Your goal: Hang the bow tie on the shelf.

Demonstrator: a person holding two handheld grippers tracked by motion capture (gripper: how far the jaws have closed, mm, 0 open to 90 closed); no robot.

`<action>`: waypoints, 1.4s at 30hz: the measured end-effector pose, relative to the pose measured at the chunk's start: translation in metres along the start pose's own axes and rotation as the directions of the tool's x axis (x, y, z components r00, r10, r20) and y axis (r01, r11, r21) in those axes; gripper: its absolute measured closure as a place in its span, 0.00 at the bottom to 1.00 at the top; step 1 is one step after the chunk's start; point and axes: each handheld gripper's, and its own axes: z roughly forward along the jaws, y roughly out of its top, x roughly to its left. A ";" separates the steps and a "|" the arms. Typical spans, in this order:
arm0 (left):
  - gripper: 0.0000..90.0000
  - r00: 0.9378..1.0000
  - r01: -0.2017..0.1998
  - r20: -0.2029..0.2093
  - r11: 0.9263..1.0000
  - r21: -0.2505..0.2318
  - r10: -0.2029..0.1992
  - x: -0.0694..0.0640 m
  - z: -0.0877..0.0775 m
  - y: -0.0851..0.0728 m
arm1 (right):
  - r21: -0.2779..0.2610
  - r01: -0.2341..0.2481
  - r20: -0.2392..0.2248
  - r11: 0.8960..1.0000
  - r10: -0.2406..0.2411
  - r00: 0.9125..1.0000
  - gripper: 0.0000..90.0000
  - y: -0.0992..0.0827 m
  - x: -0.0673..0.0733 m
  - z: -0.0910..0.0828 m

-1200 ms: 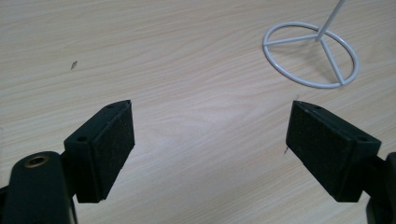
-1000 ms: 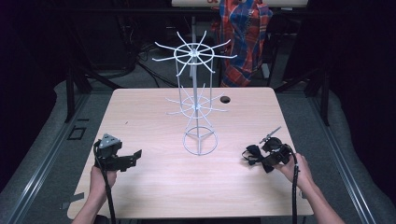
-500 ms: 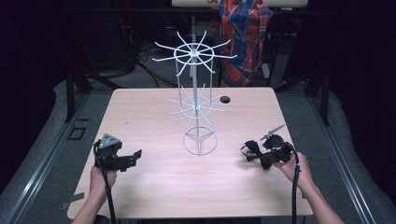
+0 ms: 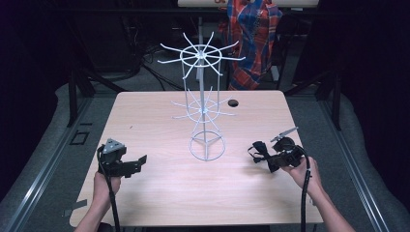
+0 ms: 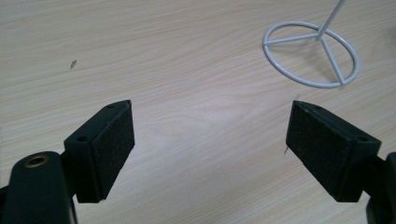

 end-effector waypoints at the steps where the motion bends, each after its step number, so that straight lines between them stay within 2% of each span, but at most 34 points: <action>1: 0.17 1.000 -0.001 0.001 1.000 0.000 0.001 0.000 0.000 0.000 | 0.005 0.007 0.010 1.000 -0.007 1.000 0.91 0.001 0.000 -0.001; 3: 0.17 1.000 -0.001 0.000 1.000 -0.001 0.001 0.000 0.000 0.000 | -0.015 -0.006 0.008 1.000 0.007 1.000 0.91 0.002 0.001 0.000; 24: 0.17 1.000 -0.001 0.000 1.000 0.006 0.001 0.000 0.002 0.000 | -0.047 -0.003 0.017 0.999 0.004 1.000 0.91 0.011 0.005 -0.003; 34: 0.17 1.000 -0.003 -0.001 1.000 0.007 0.003 -0.001 0.002 0.000 | -0.070 -0.011 0.035 0.998 0.013 0.999 0.91 0.016 0.001 -0.004; 42: 0.17 1.000 -0.003 0.000 1.000 0.007 0.003 0.000 0.002 0.000 | -0.095 -0.017 0.028 0.995 0.020 0.999 0.91 0.022 0.002 -0.003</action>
